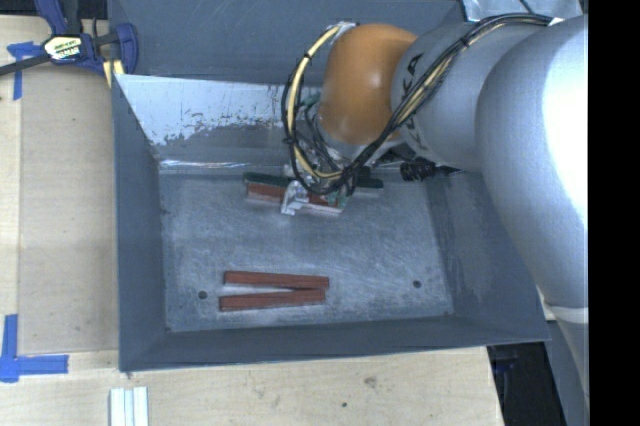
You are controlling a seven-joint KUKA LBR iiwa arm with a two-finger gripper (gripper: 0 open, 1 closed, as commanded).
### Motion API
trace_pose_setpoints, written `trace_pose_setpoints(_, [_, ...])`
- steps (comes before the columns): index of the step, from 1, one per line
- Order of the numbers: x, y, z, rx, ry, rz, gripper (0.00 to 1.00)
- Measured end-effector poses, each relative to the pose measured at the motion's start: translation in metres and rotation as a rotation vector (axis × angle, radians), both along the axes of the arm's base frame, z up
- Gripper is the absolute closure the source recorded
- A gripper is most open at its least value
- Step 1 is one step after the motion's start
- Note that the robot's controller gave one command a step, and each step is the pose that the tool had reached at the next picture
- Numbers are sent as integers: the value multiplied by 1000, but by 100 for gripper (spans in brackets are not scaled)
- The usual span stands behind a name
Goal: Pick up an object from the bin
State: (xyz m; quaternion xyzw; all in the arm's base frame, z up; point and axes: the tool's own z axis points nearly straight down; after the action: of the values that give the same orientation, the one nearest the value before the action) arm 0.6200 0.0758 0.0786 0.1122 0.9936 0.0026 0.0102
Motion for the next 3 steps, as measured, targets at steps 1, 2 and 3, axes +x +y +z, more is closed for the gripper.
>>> trace_pose_setpoints(1, [0,0,0,0,0,0,100])
trace_pose_setpoints(2, [-1,0,3,-1,4,0,100])
trace_pose_setpoints(3, [-5,-1,17,-3,21,-1,100])
